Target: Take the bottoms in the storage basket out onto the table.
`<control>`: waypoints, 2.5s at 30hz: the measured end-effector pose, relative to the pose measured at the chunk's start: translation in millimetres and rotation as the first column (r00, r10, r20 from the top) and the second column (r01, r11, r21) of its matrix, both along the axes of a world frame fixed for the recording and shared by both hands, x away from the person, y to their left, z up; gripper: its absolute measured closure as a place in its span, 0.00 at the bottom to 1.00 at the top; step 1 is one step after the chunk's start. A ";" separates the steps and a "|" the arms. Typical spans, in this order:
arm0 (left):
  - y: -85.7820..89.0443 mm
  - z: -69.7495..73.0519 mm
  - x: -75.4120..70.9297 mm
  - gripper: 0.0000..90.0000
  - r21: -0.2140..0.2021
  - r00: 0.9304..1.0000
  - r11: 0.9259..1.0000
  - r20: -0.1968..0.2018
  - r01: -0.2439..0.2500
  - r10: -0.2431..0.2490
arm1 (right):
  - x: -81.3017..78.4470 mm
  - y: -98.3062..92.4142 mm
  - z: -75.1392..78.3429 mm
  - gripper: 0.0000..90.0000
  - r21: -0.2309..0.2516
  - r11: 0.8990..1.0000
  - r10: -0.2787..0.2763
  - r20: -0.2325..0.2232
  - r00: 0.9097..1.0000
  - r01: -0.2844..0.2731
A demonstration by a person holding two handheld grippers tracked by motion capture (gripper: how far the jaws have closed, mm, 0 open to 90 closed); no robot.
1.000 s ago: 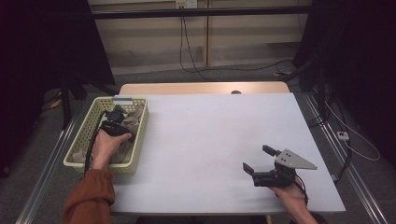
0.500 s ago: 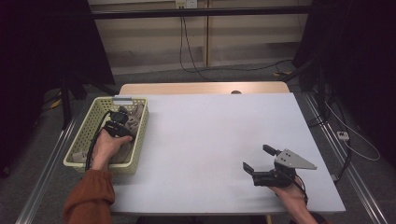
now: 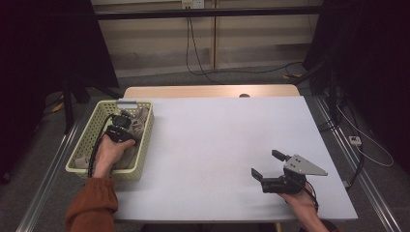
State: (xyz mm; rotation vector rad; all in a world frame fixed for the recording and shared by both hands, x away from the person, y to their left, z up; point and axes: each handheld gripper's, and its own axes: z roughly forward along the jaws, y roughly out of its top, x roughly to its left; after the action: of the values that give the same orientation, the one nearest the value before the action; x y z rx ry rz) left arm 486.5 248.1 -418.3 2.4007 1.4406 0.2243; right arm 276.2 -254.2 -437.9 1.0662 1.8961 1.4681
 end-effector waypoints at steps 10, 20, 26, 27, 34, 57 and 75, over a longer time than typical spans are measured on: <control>6.2 12.0 -8.6 0.78 -0.045 0.990 0.999 0.140 0.012 -0.005 | 0.1 0.1 0.1 0.01 0.001 1.000 0.004 0.002 1.000 -0.004; 12.3 26.0 -15.1 0.77 -0.099 0.962 0.995 0.270 -0.012 0.038 | 0.2 -0.3 -0.2 0.01 0.008 1.000 0.004 -0.001 1.000 -0.004; 12.8 33.1 -17.9 0.78 -0.131 0.943 0.991 0.324 -0.039 0.080 | -1.1 -1.6 -0.1 0.01 0.006 1.000 -0.005 -0.002 1.000 0.005; 13.4 34.1 -18.0 0.78 -0.134 0.940 0.990 0.331 -0.040 0.082 | -1.6 -1.8 0.0 0.01 0.006 1.000 -0.006 -0.002 1.000 0.006; 19.1 42.5 -21.8 0.78 -0.195 0.904 0.979 0.402 -0.067 0.142 | -2.5 -3.0 -0.2 0.01 0.003 1.000 -0.008 -0.002 1.000 0.008; 29.6 64.2 -39.7 0.77 -0.353 0.795 0.934 0.554 -0.044 0.247 | -2.5 -1.4 0.0 0.01 0.004 1.000 0.000 -0.001 1.000 0.000; 32.2 79.2 -51.2 0.77 -0.426 0.724 0.905 0.627 0.008 0.289 | -2.5 -0.9 -0.1 0.01 0.003 1.000 0.010 -0.003 1.000 -0.010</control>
State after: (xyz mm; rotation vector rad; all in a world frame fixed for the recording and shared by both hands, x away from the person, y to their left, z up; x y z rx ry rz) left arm 435.4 280.3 -339.2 1.6001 1.1594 0.6950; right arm 273.7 -255.1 -438.0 1.0627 1.9042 1.4765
